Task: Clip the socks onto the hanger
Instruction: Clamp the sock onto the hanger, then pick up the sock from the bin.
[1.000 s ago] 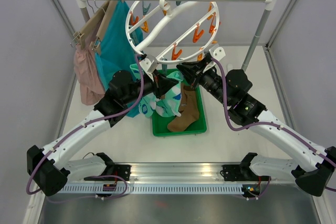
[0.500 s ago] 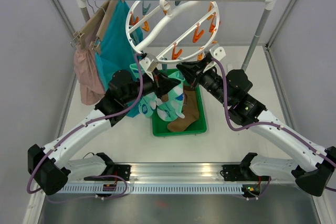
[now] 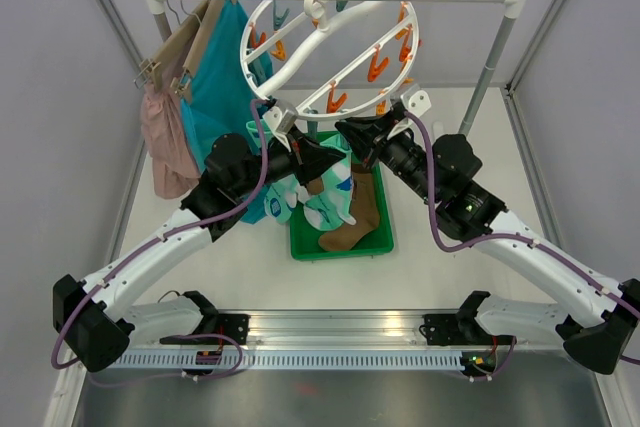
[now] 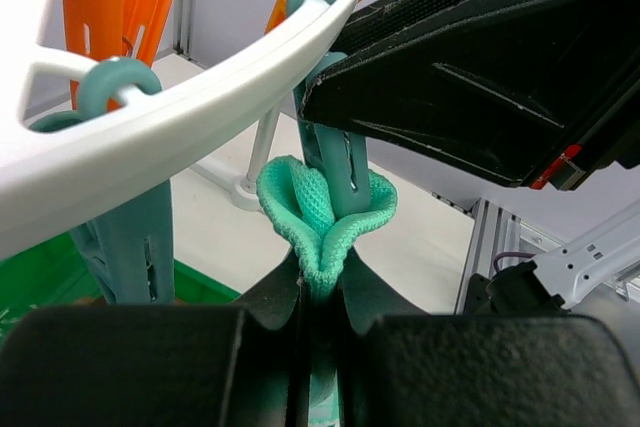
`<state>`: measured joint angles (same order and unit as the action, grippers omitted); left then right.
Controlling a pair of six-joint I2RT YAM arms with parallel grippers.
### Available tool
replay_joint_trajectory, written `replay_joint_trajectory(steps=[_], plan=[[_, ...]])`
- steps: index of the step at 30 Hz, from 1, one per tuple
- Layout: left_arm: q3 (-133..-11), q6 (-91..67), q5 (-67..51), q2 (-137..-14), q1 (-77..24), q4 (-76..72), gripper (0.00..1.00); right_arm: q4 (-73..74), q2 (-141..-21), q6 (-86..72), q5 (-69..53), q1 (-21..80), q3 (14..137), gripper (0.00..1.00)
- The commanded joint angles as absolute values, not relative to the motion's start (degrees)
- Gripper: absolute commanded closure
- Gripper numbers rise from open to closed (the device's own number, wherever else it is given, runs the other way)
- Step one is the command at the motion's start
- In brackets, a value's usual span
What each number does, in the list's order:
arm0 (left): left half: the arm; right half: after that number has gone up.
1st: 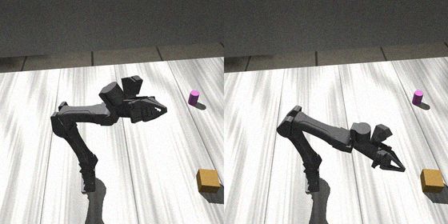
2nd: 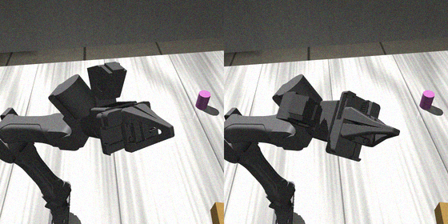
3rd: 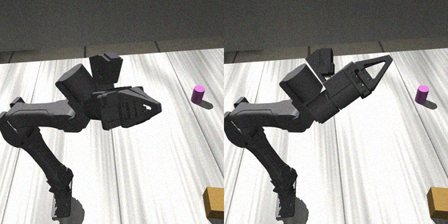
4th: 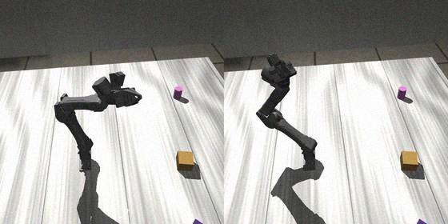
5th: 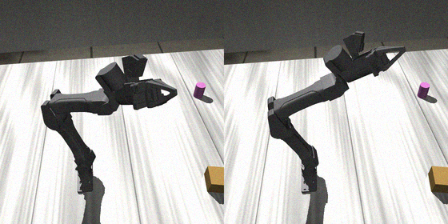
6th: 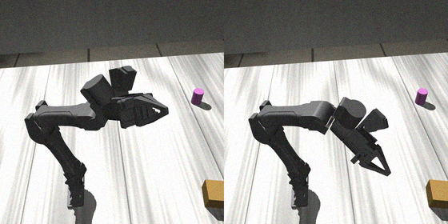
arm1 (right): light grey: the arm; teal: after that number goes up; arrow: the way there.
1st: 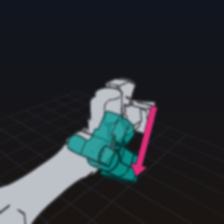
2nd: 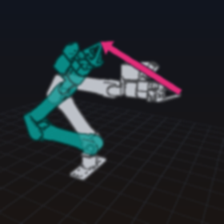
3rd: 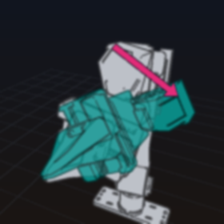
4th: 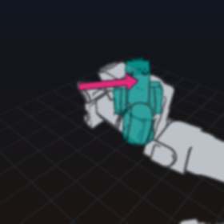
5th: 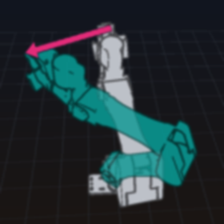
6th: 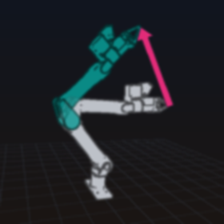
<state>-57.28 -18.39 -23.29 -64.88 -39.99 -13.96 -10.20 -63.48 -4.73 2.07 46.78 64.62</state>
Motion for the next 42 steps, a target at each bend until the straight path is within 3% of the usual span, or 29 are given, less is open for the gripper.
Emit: replay_joint_trajectory(steps=[1,8,10,13,14,16,17,20,26,33,42], plan=[[-57.3,-21.5,-24.9,-64.2,-40.3,-18.7,0.98,-12.7,-62.8,-4.2,2.0,47.5,63.5,1.0],[-57.1,-23.2,-23.2,-63.5,-40.3,-18.5,0.98,-13.4,-62.8,-2.8,3.7,48.3,62.5,1.0],[-57.1,-23.6,-22.0,-63.3,-40.3,-18.2,0.97,-13.4,-62.8,-2.6,4.0,48.4,62.1,0.95],[-57.7,-23.8,-20.4,-63.1,-40.3,-17.1,0.96,-13.3,-62.6,-2.8,4.6,48.6,62.0,0.76],[-57.9,-24.0,-19.7,-63.1,-40.3,-16.4,0.96,-13.3,-62.4,-3.0,4.7,48.7,61.9,0.62],[-58.7,-24.1,-17.5,-62.9,-40.3,-14.3,0.95,-12.1,-61.8,-3.5,5.1,48.9,62.4,0.52],[-59.1,-24.1,-16.5,-62.9,-40.3,-13.6,0.95,-11.4,-61.7,-3.8,5.4,48.8,62.7,0.41],[-59.7,-24.2,-12.6,-61.7,-40.3,-11.1,0.95,-8.8,-60.5,-5.3,5.5,48.9,63.7,0.28],[-63.8,-23.9,-3.4,-59.4,-40.3,-1.5,0.94,-2.5,-57.6,-9.1,5.7,49.0,65.7,0.2],[-69.2,-21.8,12.8,-56.9,-40.3,11.4,0.94,5.0,-55.1,-12.0,6.9,48.9,63.7,0.2],[-73.2,-17.1,24.7,-54.5,-40.3,18.4,0.94,10.5,-56.2,-13.3,12.6,48.9,57.3,0.23]])
